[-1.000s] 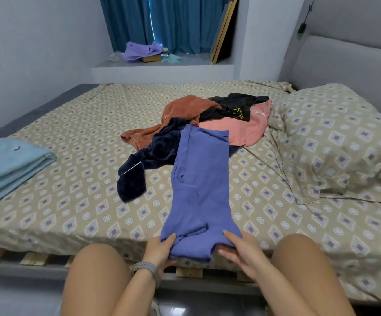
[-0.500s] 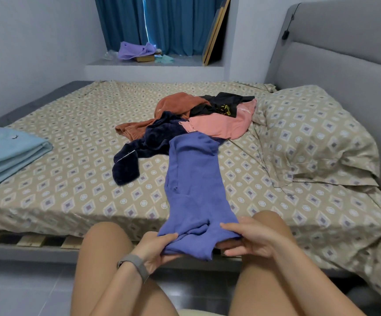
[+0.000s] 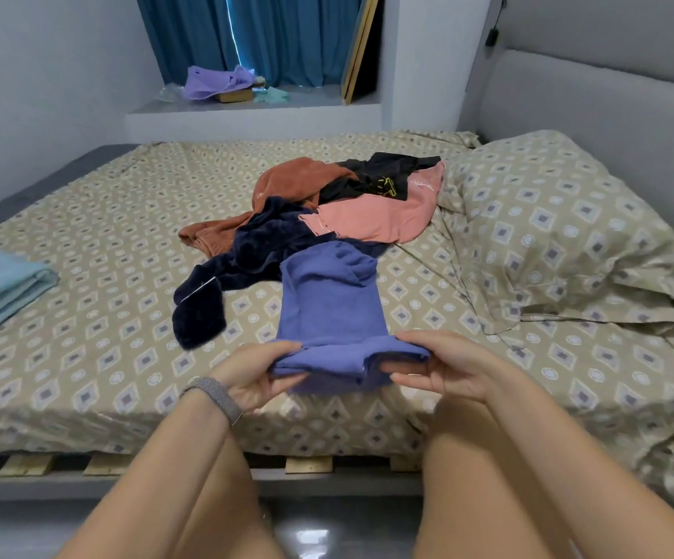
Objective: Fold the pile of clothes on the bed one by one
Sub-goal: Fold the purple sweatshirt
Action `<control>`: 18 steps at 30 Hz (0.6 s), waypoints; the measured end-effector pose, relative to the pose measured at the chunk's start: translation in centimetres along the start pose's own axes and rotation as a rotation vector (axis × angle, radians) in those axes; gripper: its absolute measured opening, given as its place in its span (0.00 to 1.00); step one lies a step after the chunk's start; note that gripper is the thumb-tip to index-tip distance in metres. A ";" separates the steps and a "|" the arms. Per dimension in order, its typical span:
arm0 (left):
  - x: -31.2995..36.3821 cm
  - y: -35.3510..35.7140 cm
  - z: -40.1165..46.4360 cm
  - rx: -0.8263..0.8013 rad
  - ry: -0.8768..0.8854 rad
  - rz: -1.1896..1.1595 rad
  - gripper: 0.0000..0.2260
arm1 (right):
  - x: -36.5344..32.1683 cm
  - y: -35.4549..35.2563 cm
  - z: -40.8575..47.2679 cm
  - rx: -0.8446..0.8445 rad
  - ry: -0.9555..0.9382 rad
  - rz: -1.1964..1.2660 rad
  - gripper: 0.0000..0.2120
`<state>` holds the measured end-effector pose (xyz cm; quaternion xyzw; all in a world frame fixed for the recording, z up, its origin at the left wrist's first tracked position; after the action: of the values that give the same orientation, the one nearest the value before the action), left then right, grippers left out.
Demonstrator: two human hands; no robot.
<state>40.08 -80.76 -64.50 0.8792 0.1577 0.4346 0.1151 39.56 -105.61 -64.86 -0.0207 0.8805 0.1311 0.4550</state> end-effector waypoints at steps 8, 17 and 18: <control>9.8 3.8 14.0 0.026 -0.042 -0.073 0.07 | -9.8 -1.7 13.2 0.022 -0.039 0.090 0.08; 4.4 -0.2 23.7 0.241 0.443 0.430 0.15 | -4.6 -4.8 25.0 0.359 -0.217 -0.051 0.20; 2.9 -1.1 24.0 0.328 0.499 0.562 0.18 | -3.0 -5.3 25.2 0.433 -0.244 -0.092 0.19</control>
<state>60.79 -80.16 -77.05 0.7624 0.0015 0.6181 -0.1915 62.20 -104.73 -77.45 0.0531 0.8249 -0.0797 0.5571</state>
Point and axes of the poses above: each hand's wrist, its own z-axis towards the middle knuckle, its own y-axis out of the palm, x = y × z, the point moved 1 cm from there along z, towards the middle knuckle, and after that the axes turned 9 degrees about -z, right-handed, at the moved point
